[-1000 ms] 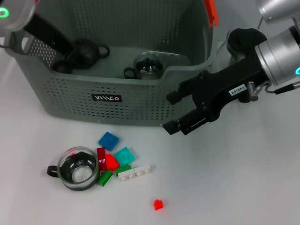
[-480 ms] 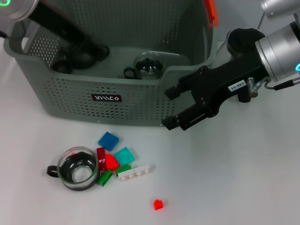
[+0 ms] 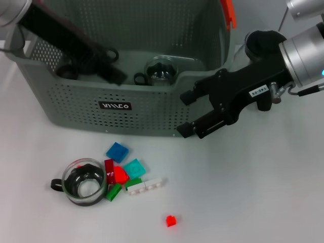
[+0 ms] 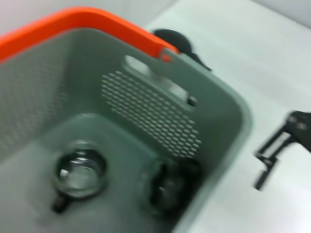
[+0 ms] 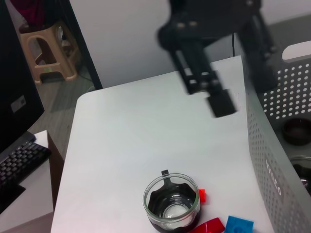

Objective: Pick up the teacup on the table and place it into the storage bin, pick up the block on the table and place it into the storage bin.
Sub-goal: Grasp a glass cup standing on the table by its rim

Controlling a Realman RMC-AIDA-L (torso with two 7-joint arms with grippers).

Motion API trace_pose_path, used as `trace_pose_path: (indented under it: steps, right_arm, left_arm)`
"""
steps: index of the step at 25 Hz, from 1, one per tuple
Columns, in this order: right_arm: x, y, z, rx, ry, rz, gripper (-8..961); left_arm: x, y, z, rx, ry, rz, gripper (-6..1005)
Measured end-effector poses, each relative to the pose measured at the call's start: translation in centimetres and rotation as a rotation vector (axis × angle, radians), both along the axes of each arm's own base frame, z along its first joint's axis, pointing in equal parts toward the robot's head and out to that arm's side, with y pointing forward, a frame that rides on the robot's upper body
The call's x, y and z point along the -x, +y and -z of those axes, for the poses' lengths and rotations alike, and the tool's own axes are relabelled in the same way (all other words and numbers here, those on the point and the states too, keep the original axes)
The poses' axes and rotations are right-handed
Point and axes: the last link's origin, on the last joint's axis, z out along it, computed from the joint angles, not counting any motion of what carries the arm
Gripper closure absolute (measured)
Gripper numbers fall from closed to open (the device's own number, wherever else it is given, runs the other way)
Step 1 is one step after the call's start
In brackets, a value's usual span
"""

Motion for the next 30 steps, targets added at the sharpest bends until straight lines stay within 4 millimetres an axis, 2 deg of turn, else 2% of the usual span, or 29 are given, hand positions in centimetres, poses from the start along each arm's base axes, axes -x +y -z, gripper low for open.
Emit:
trace_pose_path:
  steps: [4,10,18,24,30]
  right_arm:
    - [0.0,-0.1,0.0,0.004,-0.003,-0.002,54]
    - [0.0,-0.3,0.4,0.018,-0.005,-0.001,54]
    - [0.3,-0.9,1.5,0.053,-0.019,-0.029,54]
    - [0.3,-1.4,2.3,0.088,-0.037,-0.047,55]
    - [0.3,-1.5,2.5,0.093,-0.038,-0.049,55]
  left_arm:
    - [1.2,-0.6,0.1,0.016,0.004,-0.042,402]
    - [4.8,-1.9,0.4,0.035,0.015,-0.157,403]
    - [8.6,-2.9,0.8,0.063,0.034,-0.292,405]
    - [11.0,-2.8,1.9,0.078,0.063,-0.380,404]
    - [12.7,-2.2,3.0,0.057,0.104,-0.431,403]
